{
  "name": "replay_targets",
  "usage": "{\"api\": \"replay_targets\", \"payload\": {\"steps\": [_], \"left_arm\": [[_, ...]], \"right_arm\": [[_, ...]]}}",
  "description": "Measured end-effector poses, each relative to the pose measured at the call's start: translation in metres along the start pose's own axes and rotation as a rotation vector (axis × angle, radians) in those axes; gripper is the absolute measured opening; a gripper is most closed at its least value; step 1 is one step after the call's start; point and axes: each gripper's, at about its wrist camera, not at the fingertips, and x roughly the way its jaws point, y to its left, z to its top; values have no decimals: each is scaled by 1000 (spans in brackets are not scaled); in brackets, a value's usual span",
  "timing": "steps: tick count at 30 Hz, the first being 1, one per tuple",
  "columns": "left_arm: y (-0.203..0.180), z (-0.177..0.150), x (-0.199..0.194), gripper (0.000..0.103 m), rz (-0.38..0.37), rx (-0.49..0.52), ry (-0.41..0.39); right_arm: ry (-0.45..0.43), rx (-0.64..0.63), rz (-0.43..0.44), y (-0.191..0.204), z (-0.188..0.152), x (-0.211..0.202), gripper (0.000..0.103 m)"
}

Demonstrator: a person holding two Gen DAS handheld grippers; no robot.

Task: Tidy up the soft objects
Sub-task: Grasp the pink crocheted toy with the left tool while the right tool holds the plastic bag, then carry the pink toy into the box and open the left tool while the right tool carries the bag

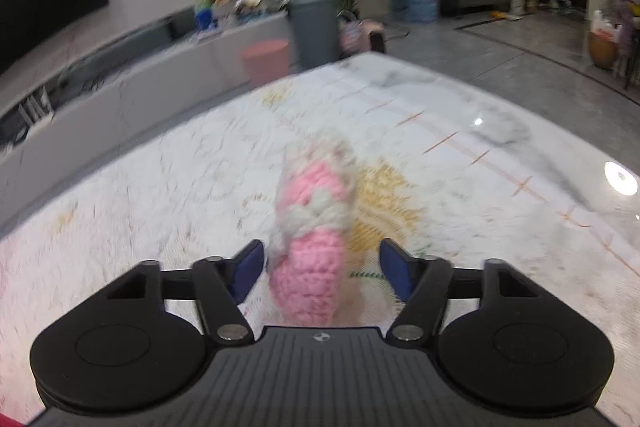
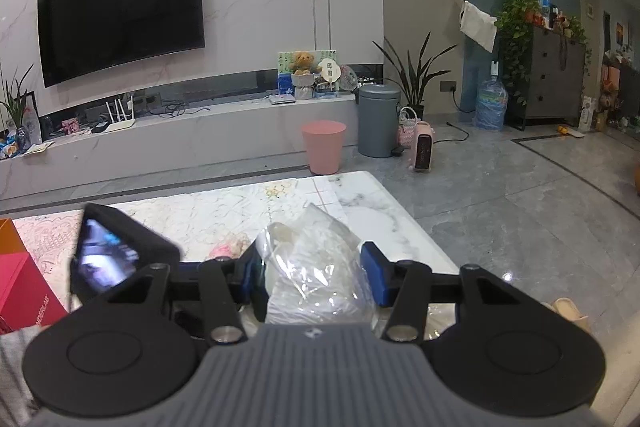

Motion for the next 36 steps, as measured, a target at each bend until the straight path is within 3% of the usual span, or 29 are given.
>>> {"api": "replay_targets", "payload": {"steps": [1, 2, 4, 6, 9, 12, 17, 21, 26, 30, 36], "left_arm": [[2, 0, 1, 53, 4, -12, 0], [4, -1, 0, 37, 16, -37, 1], [7, 1, -3, 33, -6, -89, 9], [6, 3, -10, 30, -23, -79, -8], [-1, 3, -23, 29, 24, -28, -46], [-5, 1, -44, 28, 42, 3, -68], [-1, -11, -98, 27, -47, -26, -65], [12, -40, -136, 27, -101, -78, -8], [25, -82, -169, 27, -76, -81, -6], [41, -112, -183, 28, -58, -150, -5], [50, -134, -193, 28, -19, -166, 1]], "right_arm": [[1, 4, 6, 0, -2, 0, 51], [4, 5, 11, 0, -2, 2, 51], [16, 0, 16, -3, -3, 6, 51], [42, 8, -4, -4, -4, 14, 51], [70, -9, -23, 1, -5, 20, 51], [74, -39, 21, 5, -7, 21, 51], [100, -66, 83, 16, -10, 26, 51], [104, -41, 118, 24, -9, 29, 51], [157, -120, 183, 58, -15, 37, 51], [200, -227, 210, 92, -24, 42, 51], [226, -272, 251, 113, -31, 47, 51]]}}
